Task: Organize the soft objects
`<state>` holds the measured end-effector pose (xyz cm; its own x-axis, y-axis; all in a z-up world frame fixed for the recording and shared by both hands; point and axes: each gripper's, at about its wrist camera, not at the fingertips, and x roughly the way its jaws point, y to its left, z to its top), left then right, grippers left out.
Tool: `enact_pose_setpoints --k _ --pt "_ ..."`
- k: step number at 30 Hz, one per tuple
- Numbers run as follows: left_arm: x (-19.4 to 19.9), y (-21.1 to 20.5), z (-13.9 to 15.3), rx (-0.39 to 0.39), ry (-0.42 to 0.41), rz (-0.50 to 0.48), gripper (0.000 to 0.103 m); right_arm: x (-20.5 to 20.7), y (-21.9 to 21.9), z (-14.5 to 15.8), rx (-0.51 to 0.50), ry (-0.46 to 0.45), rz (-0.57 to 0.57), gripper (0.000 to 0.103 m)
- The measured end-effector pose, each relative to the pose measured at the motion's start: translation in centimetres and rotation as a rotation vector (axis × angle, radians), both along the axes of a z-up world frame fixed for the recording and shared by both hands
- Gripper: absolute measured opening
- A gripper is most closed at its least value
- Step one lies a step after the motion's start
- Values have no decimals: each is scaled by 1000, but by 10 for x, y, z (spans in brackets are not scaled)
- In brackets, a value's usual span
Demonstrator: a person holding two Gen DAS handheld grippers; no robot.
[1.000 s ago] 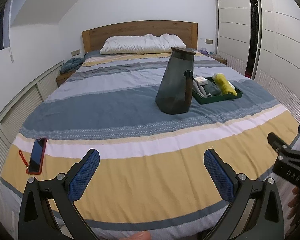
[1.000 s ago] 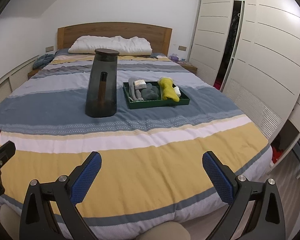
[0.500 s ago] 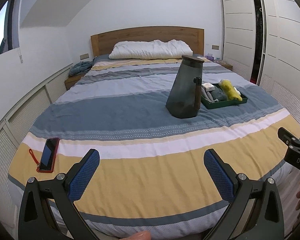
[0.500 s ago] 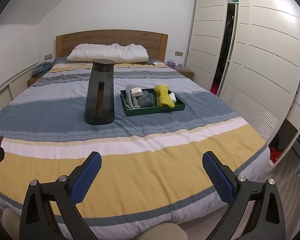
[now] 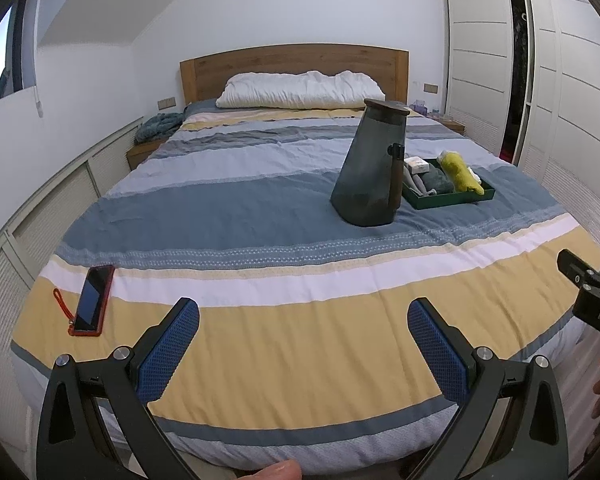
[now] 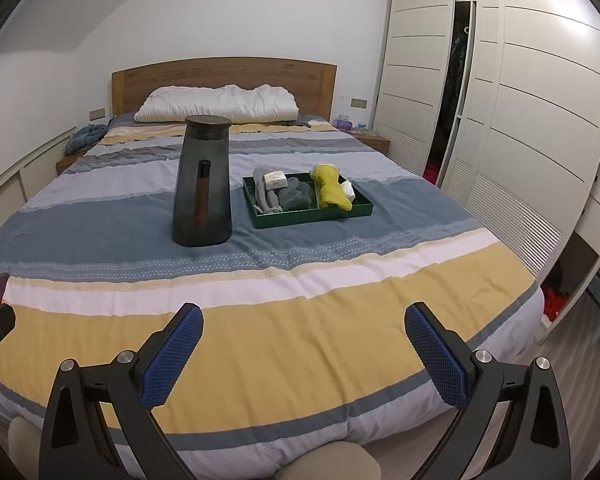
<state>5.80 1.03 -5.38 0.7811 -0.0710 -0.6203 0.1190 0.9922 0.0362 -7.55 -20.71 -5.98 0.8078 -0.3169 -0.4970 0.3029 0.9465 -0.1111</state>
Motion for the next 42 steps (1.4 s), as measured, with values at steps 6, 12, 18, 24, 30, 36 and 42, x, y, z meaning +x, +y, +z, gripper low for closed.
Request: enact_pose_setpoints --k 6,12,18,24,30,36,42 --pt "0 3 0 6 -5 21 102 1 2 -1 2 7 6 103" --pt "1 7 1 13 -11 53 102 4 6 -2 -6 15 16 103" --pt "1 9 1 13 -18 51 102 5 9 -2 -14 19 26 103" --pt "1 11 1 9 -21 46 102 6 13 -4 -20 19 28 103" --pt "0 11 2 8 -21 41 102 6 14 -4 -20 18 29 103" --pt "1 10 3 10 -20 38 102 6 14 -4 -20 18 28 103" --pt "0 10 3 13 -22 38 102 7 14 -4 -21 17 28 103"
